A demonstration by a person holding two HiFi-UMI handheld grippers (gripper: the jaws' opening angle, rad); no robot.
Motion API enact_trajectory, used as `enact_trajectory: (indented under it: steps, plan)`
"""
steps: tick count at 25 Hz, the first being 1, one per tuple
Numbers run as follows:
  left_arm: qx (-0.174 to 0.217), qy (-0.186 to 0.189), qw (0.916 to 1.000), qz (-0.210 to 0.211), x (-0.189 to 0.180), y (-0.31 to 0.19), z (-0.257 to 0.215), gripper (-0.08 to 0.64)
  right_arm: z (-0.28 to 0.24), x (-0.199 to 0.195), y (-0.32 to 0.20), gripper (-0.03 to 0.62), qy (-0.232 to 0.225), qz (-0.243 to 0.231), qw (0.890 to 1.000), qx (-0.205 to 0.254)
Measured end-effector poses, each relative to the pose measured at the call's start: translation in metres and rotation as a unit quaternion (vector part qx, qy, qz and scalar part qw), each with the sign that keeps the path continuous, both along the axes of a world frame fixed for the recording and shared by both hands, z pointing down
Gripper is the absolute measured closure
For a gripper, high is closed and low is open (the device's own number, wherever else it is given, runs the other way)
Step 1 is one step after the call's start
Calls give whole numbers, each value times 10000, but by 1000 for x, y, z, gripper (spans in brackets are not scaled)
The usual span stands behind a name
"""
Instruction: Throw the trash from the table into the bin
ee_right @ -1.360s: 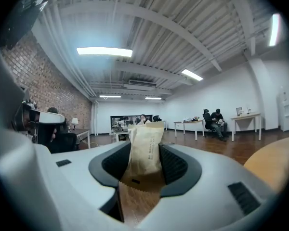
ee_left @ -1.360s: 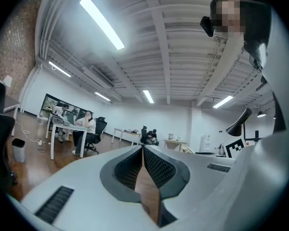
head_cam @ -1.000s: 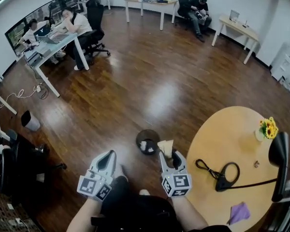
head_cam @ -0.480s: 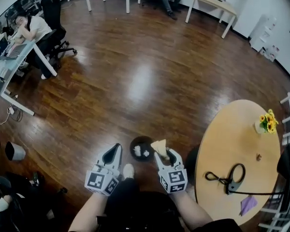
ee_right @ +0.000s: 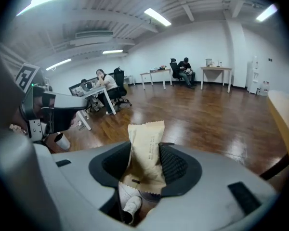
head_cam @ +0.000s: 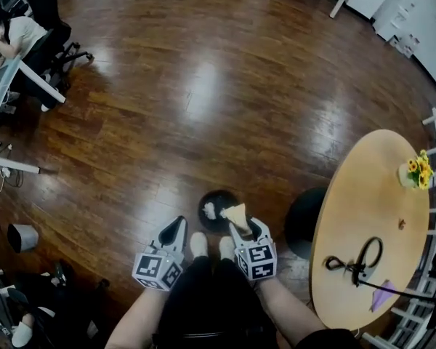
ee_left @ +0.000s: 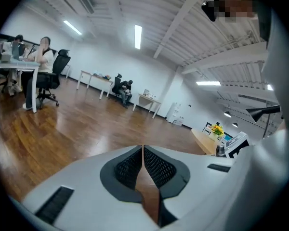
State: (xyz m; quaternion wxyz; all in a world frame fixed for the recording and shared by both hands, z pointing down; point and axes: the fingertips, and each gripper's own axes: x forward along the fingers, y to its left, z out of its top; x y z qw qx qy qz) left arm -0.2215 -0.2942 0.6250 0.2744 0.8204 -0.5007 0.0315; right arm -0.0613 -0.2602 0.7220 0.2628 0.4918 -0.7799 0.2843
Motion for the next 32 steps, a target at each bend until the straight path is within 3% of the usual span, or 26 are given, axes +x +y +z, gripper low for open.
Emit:
enact_trajectory:
  steps: [6, 9, 17, 19, 24, 26, 32]
  plan:
    - [-903, 15, 9956, -259, 2, 32, 72, 554, 74, -14, 36, 402, 168, -351, 9951, -912]
    - [-1147, 12, 9932, -218, 10, 39, 100, 552, 104, -17, 40, 400, 213, -365, 9921, -1177]
    - [-1282, 122, 9915, -205, 15, 44, 128, 552, 143, -12, 13, 391, 226, -143, 9925, -1191]
    - [-1268, 180, 9914, -251, 11, 43, 130, 552, 147, -11, 8, 350, 184, -51, 9927, -1191]
    - [-1194, 255, 9919, -342, -2, 39, 121, 554, 139, -11, 0, 324, 36, 89, 9942, -1068]
    - [-1139, 276, 9925, -347, -4, 36, 115, 552, 133, -13, -2, 273, -49, 68, 9945, -1040]
    - [-1052, 252, 9938, -248, -4, 28, 104, 553, 114, -18, -3, 275, -67, -1, 9950, -998]
